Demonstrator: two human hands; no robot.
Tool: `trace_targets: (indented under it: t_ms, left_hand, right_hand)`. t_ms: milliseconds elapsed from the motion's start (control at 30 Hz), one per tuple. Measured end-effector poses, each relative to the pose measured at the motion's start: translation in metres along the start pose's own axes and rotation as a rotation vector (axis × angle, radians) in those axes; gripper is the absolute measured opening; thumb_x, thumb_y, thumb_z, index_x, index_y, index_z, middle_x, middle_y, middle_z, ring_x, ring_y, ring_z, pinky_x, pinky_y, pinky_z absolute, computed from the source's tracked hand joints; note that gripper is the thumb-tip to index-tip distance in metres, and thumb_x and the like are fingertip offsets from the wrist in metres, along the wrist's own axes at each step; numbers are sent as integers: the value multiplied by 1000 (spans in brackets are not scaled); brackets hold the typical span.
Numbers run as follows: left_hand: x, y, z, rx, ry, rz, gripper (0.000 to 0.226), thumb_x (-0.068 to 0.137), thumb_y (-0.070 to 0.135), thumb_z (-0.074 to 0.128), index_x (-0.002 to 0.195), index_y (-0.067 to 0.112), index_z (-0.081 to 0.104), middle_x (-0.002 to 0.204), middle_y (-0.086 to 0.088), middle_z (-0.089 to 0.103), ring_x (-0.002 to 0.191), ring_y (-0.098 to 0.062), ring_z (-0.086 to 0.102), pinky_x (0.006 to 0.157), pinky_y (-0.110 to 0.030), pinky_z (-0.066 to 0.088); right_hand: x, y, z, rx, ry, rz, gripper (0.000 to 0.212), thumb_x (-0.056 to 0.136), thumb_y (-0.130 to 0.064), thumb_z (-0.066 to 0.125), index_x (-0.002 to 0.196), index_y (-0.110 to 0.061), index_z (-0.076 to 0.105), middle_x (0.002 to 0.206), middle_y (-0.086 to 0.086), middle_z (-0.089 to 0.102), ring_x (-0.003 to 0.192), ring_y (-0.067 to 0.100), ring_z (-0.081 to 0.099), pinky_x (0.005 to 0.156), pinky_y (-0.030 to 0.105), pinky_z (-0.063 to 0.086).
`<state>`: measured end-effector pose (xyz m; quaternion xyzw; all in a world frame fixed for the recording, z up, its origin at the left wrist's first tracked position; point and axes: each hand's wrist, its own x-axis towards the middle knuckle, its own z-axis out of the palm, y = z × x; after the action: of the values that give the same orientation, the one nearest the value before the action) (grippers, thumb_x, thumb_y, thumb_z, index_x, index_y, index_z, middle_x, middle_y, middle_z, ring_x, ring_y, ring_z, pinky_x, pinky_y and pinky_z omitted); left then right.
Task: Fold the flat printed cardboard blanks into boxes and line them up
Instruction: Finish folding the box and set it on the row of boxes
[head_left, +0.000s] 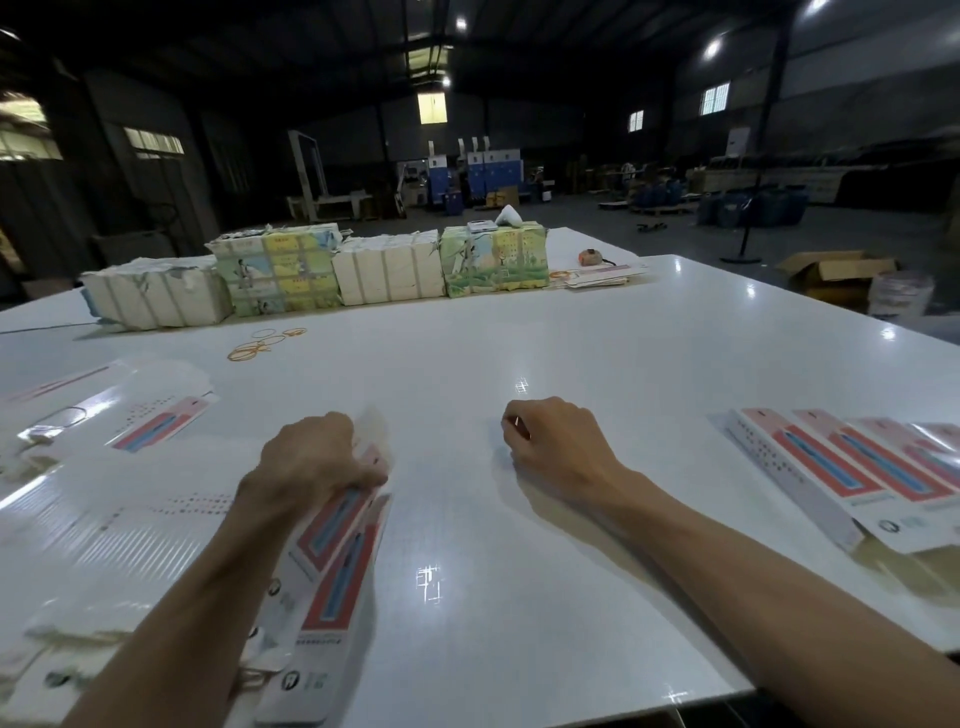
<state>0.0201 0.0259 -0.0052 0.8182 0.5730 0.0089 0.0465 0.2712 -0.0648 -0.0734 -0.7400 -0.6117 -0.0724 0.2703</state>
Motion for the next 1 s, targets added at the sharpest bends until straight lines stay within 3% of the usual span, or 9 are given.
trace_targets:
  t_ms: [100,167,267,367,567,700,833,900,1000]
  left_hand:
    - [13,7,2,-177,91,104,40,90,53,75,104,18,61,97,-3,71,82,-21,69,75,-39,60]
    - [19,18,1,-436,68,203,31,93,49,74,98,19,72,88,-1,77,76,-22,75,73,-41,64]
    - [17,44,-1,-887,-130,300,18,100,40,69,110,28,76,88,1,81,76,-20,80,61,-33,64]
    - [11,66,17,-1089,-157,374,23,106,45,57,119,34,72,91,0,80,78,-21,79,62,-26,61]
    - [6,79,57,-1233,-217,420,33,109,50,43,119,26,62,86,-4,76,70,-20,76,63,-23,58]
    - [7,78,60,-1325,-258,352,36,111,50,35,113,22,57,80,-5,73,62,-17,73,57,-23,57]
    - [7,74,60,-1384,-315,305,47,108,56,36,123,16,56,82,-6,75,63,-21,75,58,-26,59]
    - [7,74,60,-1432,-371,334,54,107,59,37,128,13,56,92,-11,77,72,-25,77,62,-30,60]
    - [6,76,57,-1545,-447,350,66,99,68,37,130,14,61,108,-13,79,91,-34,79,68,-33,63]
  right_hand:
    - [1,0,0,41,8,4,20,98,-22,47,86,-20,64,77,-4,68,74,25,61,70,38,52]
    - [3,-1,0,111,70,-5,18,100,-24,50,92,-23,66,78,-8,69,74,21,63,71,37,54]
    - [7,-4,-6,297,290,-74,18,105,-24,55,118,-24,69,85,-12,69,73,9,62,68,27,52]
    - [10,-3,-12,377,411,-130,27,108,-24,55,134,-19,62,106,-6,64,89,9,62,73,29,58]
    - [7,2,-5,254,191,-149,36,108,-37,53,139,-23,66,136,-2,50,127,10,46,89,31,53]
    - [9,0,-3,356,138,-140,29,106,-32,60,127,-17,73,136,-4,56,127,3,46,100,30,50]
    - [12,-3,-2,459,125,-149,13,103,-24,66,107,-13,72,126,-3,62,116,3,55,90,19,54]
    - [15,-1,-3,507,172,-109,12,102,-22,67,108,-13,71,125,-3,64,115,9,57,95,27,55]
    - [15,5,-3,421,186,-94,28,105,-32,62,128,-17,68,135,-6,63,126,10,52,101,40,54]
